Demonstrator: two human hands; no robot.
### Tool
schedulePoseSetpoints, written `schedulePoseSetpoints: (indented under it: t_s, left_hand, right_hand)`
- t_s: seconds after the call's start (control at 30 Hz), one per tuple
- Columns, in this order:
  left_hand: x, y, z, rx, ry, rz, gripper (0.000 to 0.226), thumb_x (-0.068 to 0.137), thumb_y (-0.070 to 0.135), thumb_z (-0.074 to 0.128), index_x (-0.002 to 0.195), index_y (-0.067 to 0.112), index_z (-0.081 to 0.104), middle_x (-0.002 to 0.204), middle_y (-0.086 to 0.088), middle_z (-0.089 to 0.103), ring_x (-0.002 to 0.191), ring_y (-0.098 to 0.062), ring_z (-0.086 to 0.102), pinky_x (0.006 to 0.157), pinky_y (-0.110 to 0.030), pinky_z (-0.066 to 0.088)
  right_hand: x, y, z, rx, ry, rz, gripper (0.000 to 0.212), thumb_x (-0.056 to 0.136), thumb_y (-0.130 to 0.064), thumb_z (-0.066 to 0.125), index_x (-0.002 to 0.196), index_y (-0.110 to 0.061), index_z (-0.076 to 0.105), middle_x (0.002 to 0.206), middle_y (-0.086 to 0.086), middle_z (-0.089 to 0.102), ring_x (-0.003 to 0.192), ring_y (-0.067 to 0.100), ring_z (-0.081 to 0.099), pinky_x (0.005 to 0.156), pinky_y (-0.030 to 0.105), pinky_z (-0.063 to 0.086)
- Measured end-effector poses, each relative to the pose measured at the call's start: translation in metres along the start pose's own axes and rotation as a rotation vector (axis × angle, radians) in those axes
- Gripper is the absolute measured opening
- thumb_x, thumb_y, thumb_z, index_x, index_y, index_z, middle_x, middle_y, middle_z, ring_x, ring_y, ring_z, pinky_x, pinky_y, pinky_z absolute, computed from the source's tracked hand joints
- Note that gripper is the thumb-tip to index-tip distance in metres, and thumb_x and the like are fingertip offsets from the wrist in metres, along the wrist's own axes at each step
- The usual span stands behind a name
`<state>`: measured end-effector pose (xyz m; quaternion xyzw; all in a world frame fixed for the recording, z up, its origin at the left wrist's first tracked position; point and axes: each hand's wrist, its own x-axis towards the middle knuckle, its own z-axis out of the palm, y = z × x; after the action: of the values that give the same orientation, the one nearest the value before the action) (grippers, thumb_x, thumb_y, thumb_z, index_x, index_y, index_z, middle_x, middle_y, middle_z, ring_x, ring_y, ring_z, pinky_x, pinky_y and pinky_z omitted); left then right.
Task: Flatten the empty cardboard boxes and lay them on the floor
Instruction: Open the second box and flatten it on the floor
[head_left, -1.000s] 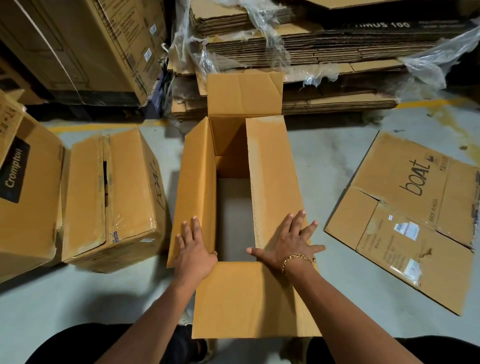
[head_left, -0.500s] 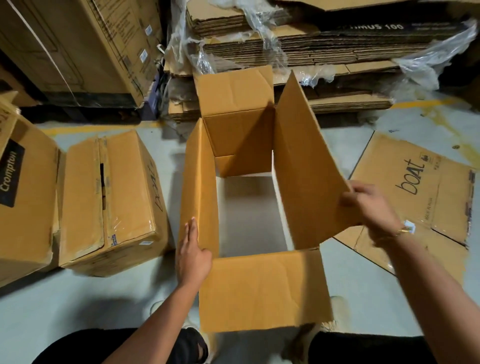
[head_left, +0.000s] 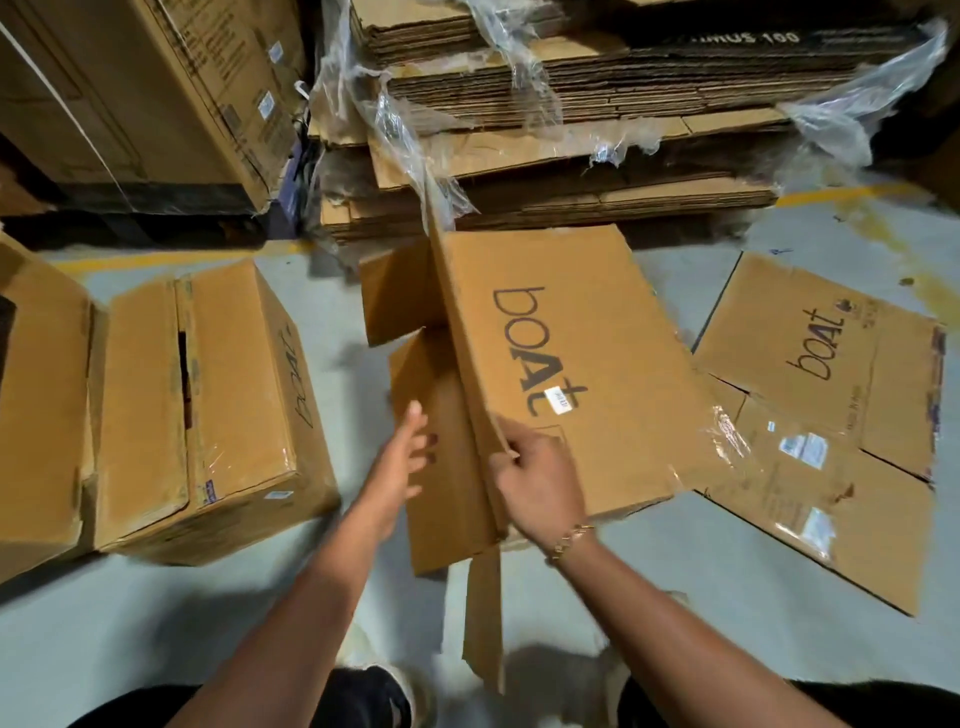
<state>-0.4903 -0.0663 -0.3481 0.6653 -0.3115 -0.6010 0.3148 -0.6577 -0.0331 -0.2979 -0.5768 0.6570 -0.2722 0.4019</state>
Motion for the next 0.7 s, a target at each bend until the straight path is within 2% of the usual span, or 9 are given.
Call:
schedulePoseSetpoints:
  t_s: [0.13,0.23,0.33,0.4,0.5,0.53,0.6,0.63,0.7]
  left_hand:
    - [-0.002,0.027,-0.011,-0.037,-0.115,0.032,0.091,0.068,0.084,0.054,0.148,0.046,0.035,0.132,0.013,0.055,0.120,-0.024,0.055,0.100,-0.059,0.045]
    - [0.010,0.028,-0.010,0.251,-0.007,0.069,0.065,0.086,0.034,0.071,0.141,0.038,0.038,0.119,0.007,0.067,0.103,-0.019,0.064,0.085,-0.040,0.052]
    - [0.027,0.019,-0.023,0.538,0.212,0.127,0.068,0.087,0.001,0.056,0.145,0.030,0.035,0.120,-0.004,0.066,0.101,-0.026,0.063,0.089,-0.039,0.053]
    - [0.039,0.017,-0.036,0.565,0.248,0.110,0.067,0.089,-0.002,0.054,0.146,0.028,0.035,0.124,-0.005,0.064,0.096,-0.023,0.060,0.085,-0.039,0.053]
    - [0.052,0.018,-0.047,0.637,0.328,0.089,0.071,0.090,0.005,0.050,0.152,0.031,0.026,0.129,-0.007,0.061,0.090,-0.024,0.060,0.081,-0.042,0.055]
    - [0.054,0.017,-0.049,0.683,0.362,0.086,0.074,0.089,0.010,0.049,0.153,0.032,0.020,0.132,-0.009,0.060,0.096,-0.031,0.061,0.086,-0.047,0.055]
    - [0.057,0.016,-0.047,0.760,0.414,0.060,0.077,0.089,0.014,0.047,0.156,0.031,0.013,0.137,-0.012,0.056,0.108,-0.038,0.059,0.093,-0.053,0.052]
    - [0.059,0.013,-0.045,0.777,0.427,0.047,0.078,0.089,0.015,0.047,0.156,0.031,0.011,0.138,-0.013,0.055,0.109,-0.040,0.058,0.092,-0.053,0.052]
    - [0.057,0.011,-0.036,0.796,0.440,0.061,0.083,0.088,0.016,0.048,0.155,0.036,0.004,0.142,-0.013,0.052,0.105,-0.041,0.060,0.087,-0.052,0.054]
  right_hand:
    - [0.007,0.016,0.072,-0.134,-0.042,0.071,0.055,0.083,-0.029,0.048,0.138,-0.031,0.056,0.102,0.007,0.077,0.089,0.029,0.071,0.080,0.038,0.059]
    - [0.004,0.008,0.100,-0.145,-0.213,-0.017,0.049,0.083,-0.034,0.050,0.132,-0.030,0.054,0.112,0.008,0.071,0.100,0.033,0.067,0.079,0.037,0.054]
    - [0.013,0.021,0.081,0.026,-0.385,0.006,0.066,0.083,-0.060,0.052,0.141,-0.029,0.052,0.136,-0.001,0.063,0.122,0.021,0.059,0.094,0.034,0.048]
    - [0.027,0.057,0.041,0.052,-0.056,0.054,0.074,0.077,-0.068,0.049,0.137,-0.025,0.058,0.137,-0.003,0.061,0.125,0.017,0.056,0.103,0.036,0.046]
    - [0.045,0.123,-0.035,-0.079,0.560,0.236,0.060,0.080,-0.050,0.056,0.129,-0.017,0.060,0.137,0.007,0.056,0.128,0.030,0.051,0.107,0.044,0.038]
    - [0.049,0.145,-0.059,-0.100,0.636,0.412,0.060,0.081,-0.045,0.062,0.135,-0.017,0.055,0.144,0.009,0.049,0.134,0.033,0.044,0.110,0.048,0.033]
    - [0.057,0.180,-0.093,0.103,0.592,0.723,0.073,0.080,-0.042,0.071,0.143,-0.015,0.046,0.150,0.012,0.044,0.137,0.035,0.042,0.109,0.051,0.036]
    - [0.061,0.194,-0.105,0.328,0.537,0.781,0.072,0.080,-0.044,0.072,0.141,-0.013,0.049,0.143,0.012,0.050,0.128,0.034,0.051,0.101,0.048,0.043]
    - [0.064,0.202,-0.119,0.810,0.469,0.741,0.039,0.087,-0.050,0.063,0.111,-0.019,0.062,0.112,0.006,0.066,0.096,0.023,0.065,0.080,0.039,0.049]
